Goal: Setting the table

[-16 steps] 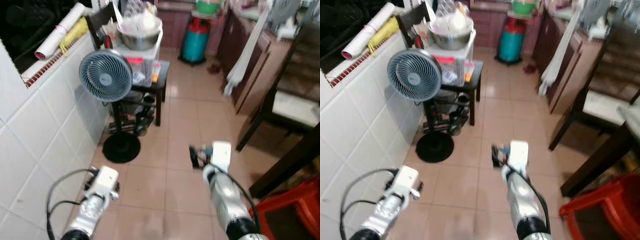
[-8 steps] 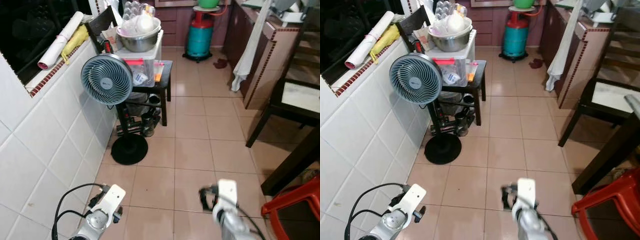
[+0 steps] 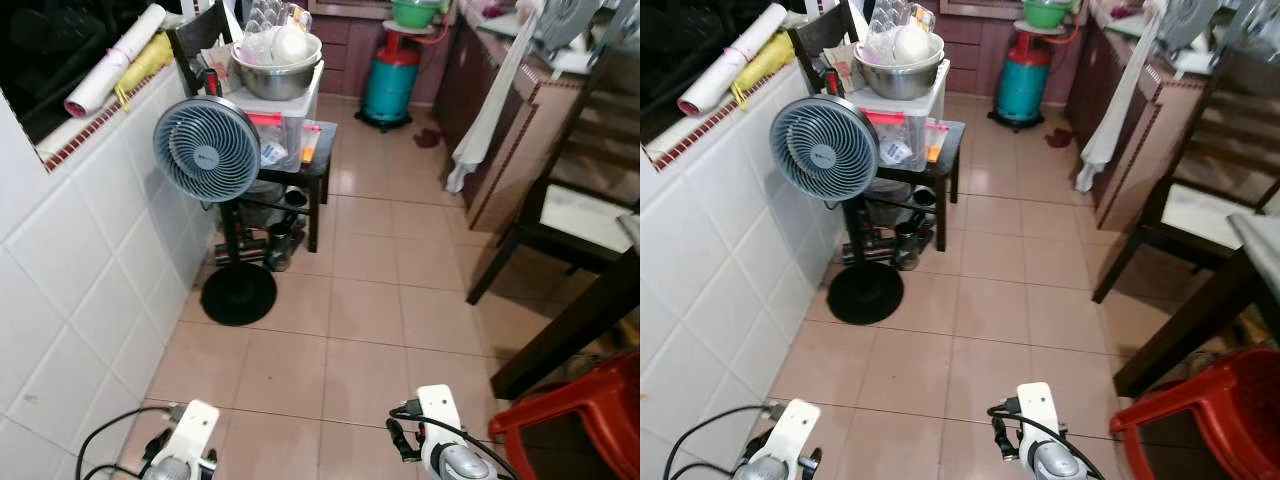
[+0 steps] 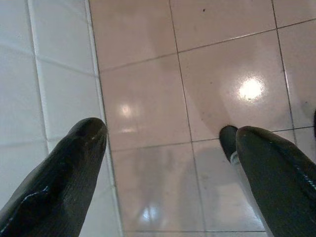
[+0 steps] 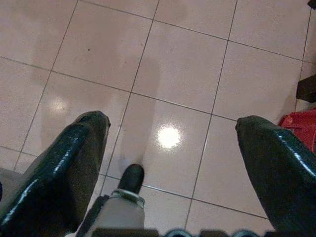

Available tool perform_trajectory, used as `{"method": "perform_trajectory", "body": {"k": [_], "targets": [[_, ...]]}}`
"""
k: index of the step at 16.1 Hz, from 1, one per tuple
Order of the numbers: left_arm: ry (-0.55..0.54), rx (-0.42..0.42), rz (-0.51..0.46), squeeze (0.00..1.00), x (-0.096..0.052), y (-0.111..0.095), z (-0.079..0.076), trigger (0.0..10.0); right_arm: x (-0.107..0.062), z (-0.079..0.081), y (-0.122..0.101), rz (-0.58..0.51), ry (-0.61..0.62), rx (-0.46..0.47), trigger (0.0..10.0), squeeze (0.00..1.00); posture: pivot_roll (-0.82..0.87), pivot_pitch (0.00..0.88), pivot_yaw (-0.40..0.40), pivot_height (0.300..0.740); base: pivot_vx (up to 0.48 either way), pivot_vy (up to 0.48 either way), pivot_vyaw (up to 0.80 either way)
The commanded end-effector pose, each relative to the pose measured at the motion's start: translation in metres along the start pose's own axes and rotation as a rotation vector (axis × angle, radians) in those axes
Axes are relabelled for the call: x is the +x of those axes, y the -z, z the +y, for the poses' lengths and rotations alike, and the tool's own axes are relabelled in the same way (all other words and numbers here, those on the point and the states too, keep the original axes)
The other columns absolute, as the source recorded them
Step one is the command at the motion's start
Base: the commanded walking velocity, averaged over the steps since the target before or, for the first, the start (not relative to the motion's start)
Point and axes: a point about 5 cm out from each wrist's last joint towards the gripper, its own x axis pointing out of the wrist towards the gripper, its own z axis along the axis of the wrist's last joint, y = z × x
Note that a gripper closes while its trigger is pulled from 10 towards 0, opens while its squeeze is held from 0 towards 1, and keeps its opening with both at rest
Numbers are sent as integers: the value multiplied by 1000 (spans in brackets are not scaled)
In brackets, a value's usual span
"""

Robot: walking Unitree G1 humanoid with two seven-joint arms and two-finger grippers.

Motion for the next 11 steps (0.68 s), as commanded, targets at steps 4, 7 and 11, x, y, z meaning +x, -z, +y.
{"method": "perform_trajectory", "body": {"k": [4,7,11], "targets": [[6,-8,36,0,-2,10,3,10000,0,-3,3,48,17,-32,10000,0,78,0,-72,740,0,0,-281],[11,37,41,0,-1,10,2,10000,-2,-1,9,58,7,-30,10000,0,54,0,-47,740,0,251,-563],[5,68,26,0,1,-1,6,10000,-6,-3,23,83,29,-21,10000,0,49,0,-39,740,0,306,-341]]}}
